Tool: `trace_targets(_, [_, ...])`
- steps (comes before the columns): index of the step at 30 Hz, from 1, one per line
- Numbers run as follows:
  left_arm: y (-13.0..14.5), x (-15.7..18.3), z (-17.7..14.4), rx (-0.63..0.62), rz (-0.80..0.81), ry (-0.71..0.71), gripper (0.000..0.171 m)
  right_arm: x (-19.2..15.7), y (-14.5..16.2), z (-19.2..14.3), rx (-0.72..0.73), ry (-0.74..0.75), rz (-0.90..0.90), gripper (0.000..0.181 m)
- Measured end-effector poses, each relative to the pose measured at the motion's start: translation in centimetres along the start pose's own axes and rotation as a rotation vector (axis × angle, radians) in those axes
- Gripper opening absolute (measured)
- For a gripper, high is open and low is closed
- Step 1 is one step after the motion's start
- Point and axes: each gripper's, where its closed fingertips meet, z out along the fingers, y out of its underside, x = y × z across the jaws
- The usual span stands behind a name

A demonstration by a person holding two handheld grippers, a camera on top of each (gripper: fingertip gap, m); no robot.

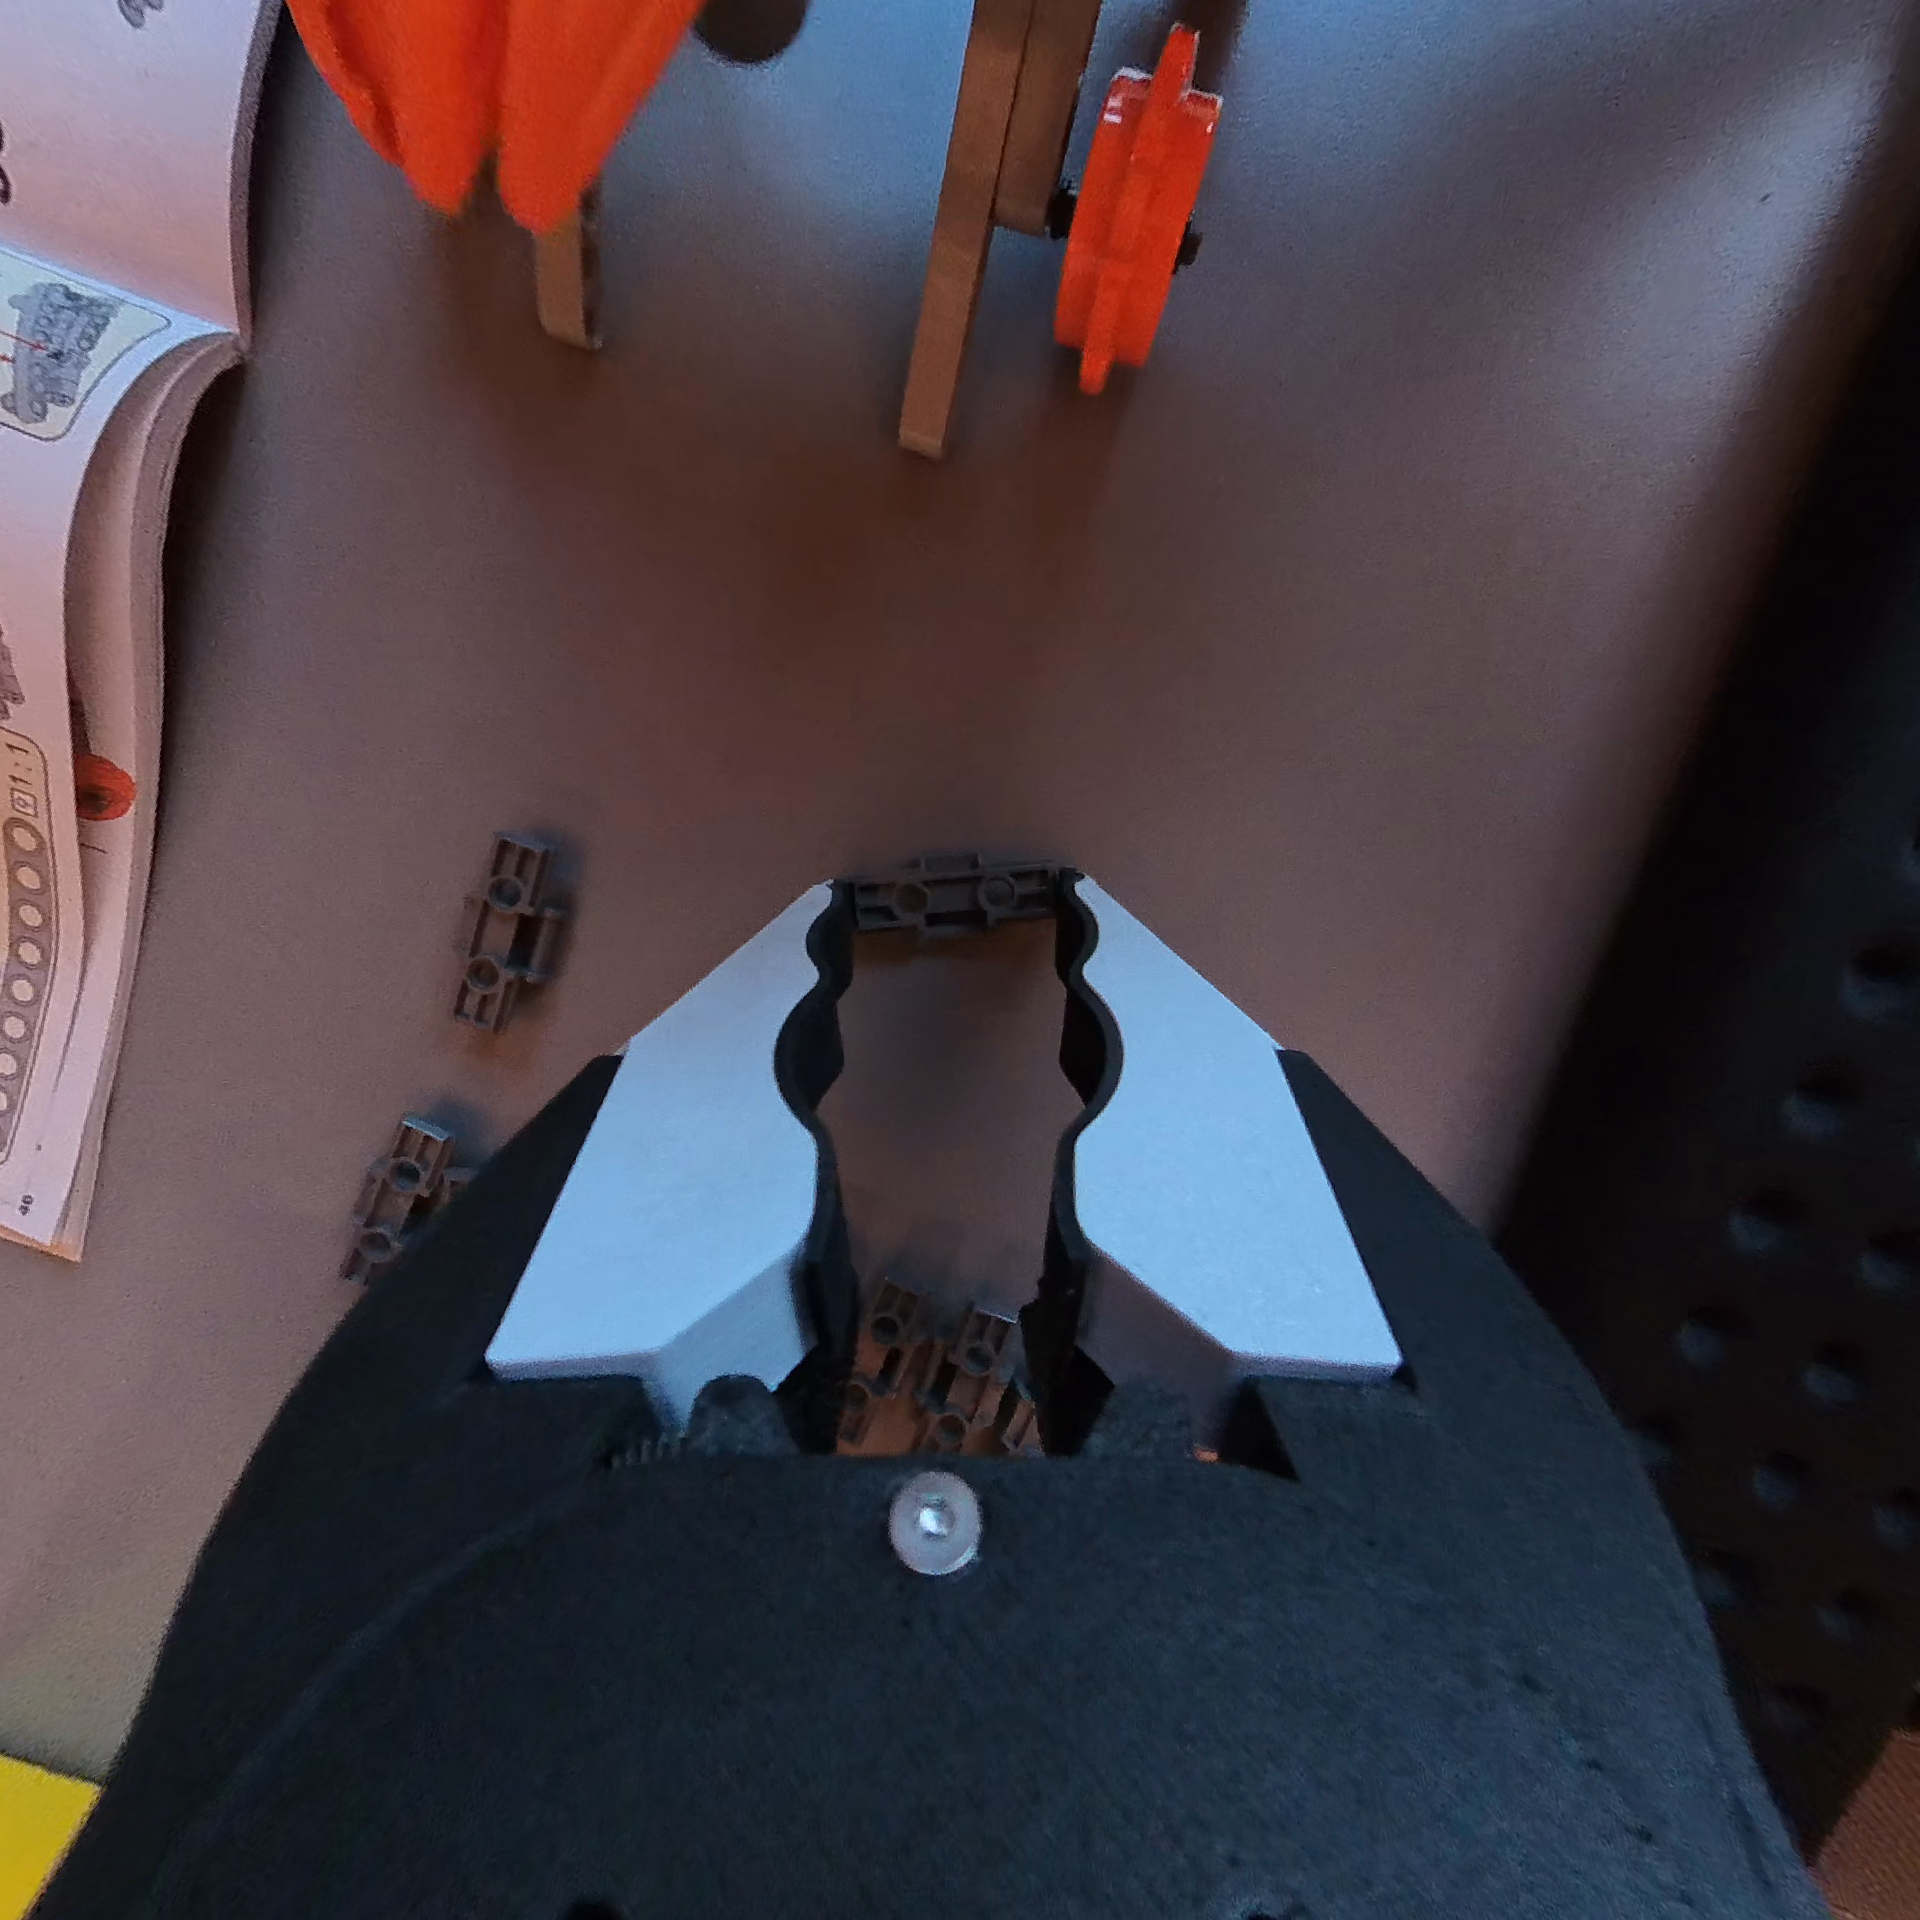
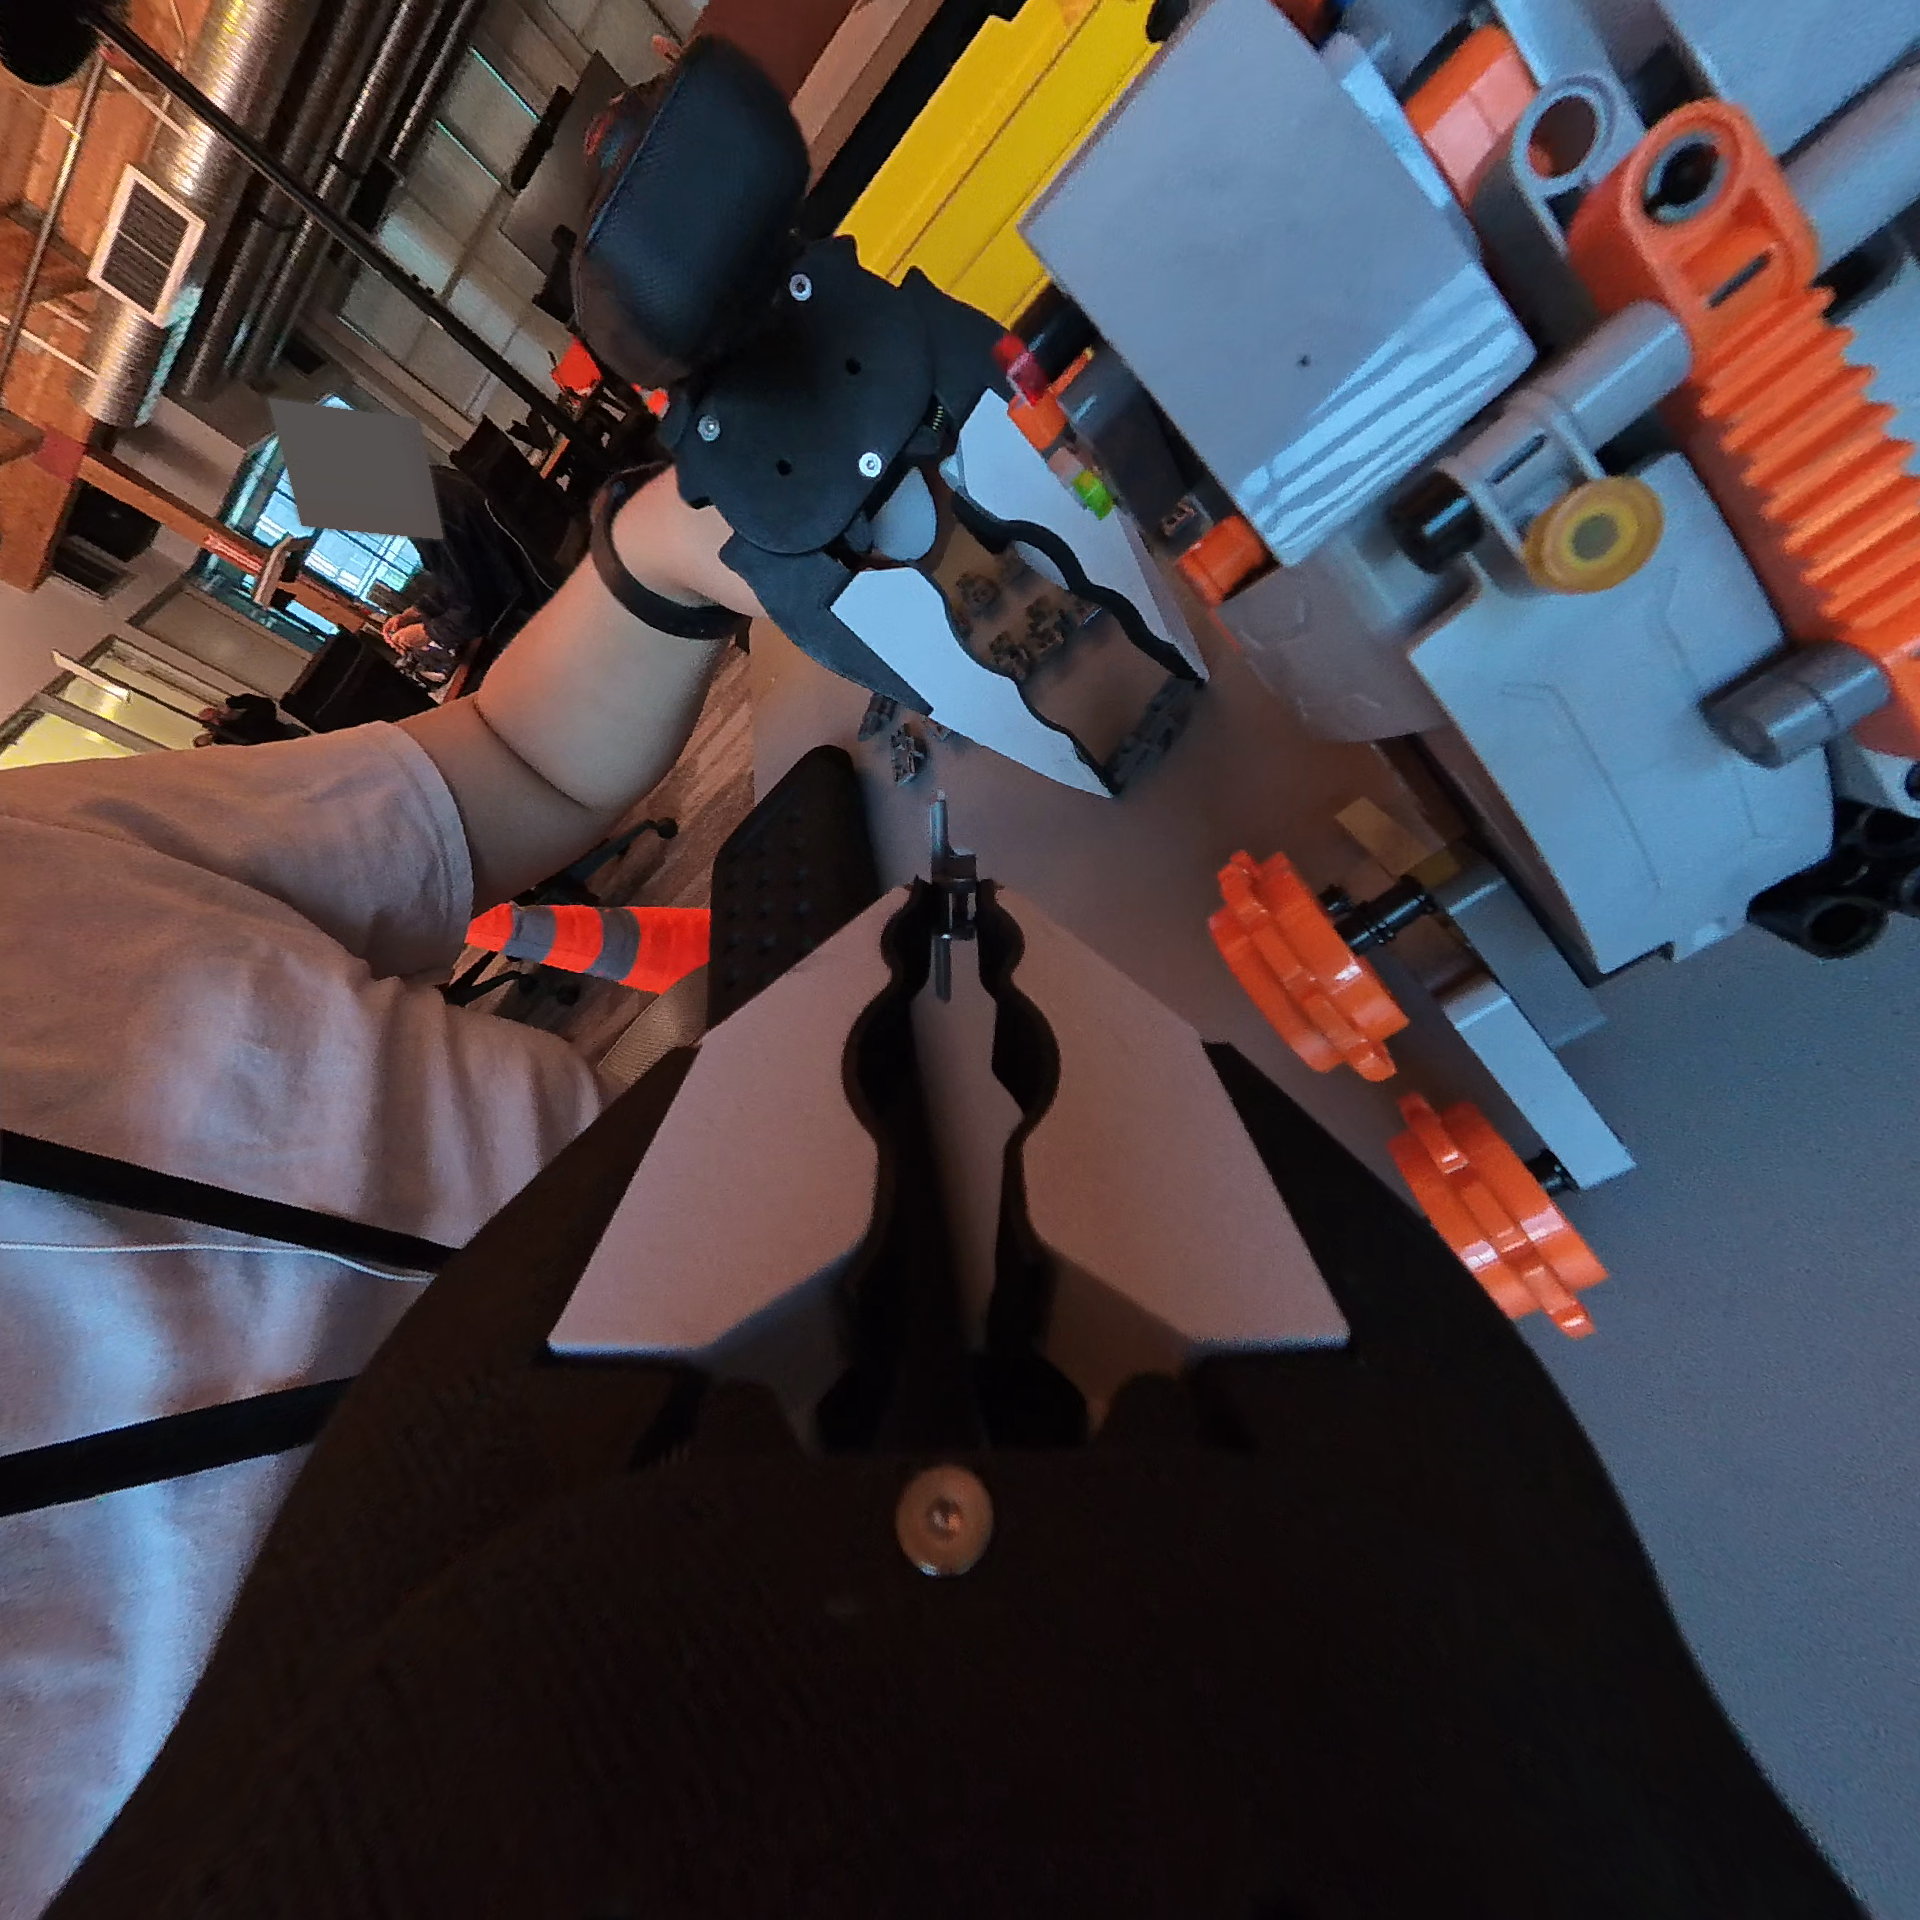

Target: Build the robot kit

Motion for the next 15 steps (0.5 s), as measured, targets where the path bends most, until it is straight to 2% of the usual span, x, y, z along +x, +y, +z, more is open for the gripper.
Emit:
trace_targets(3, [-0.5, 0.0, -0.7, 0.088, 0.017, -0.081, 0.038, -0.1, -0.1, 0.1, 0.012, -0.003, 0.012, 0.007])
trace_targets(4, [-1.8, 0.7, -1.6, 0.196, 0.045, -0.097, 0.037, -0.3, -0.1, 0.2, 0.024, -0.016, 0.031, 0.007])
trace_targets(6, [-5.2, 3.3, -4.6, 0.497, 0.123, -0.122, 0.037, -1.7, -0.5, 0.4, 0.073, -0.111, 0.112, 0.006])
trace_targets(8, [-7.1, 5.3, -6.7, 0.687, 0.162, -0.179, 0.037, -3.0, -1.0, 0.8, 0.126, -0.217, 0.232, 0.005])
trace_targets(12, [-8.5, 7.7, -8.2, 0.822, 0.238, -0.265, 0.037, -3.6, -1.1, 1.3, 0.174, -0.303, 0.369, 0.005])
trace_targets(15, [-8.8, 8.2, -8.2, 0.836, 0.289, -0.313, 0.037, -3.6, -0.8, 1.3, 0.169, -0.316, 0.402, 0.005])
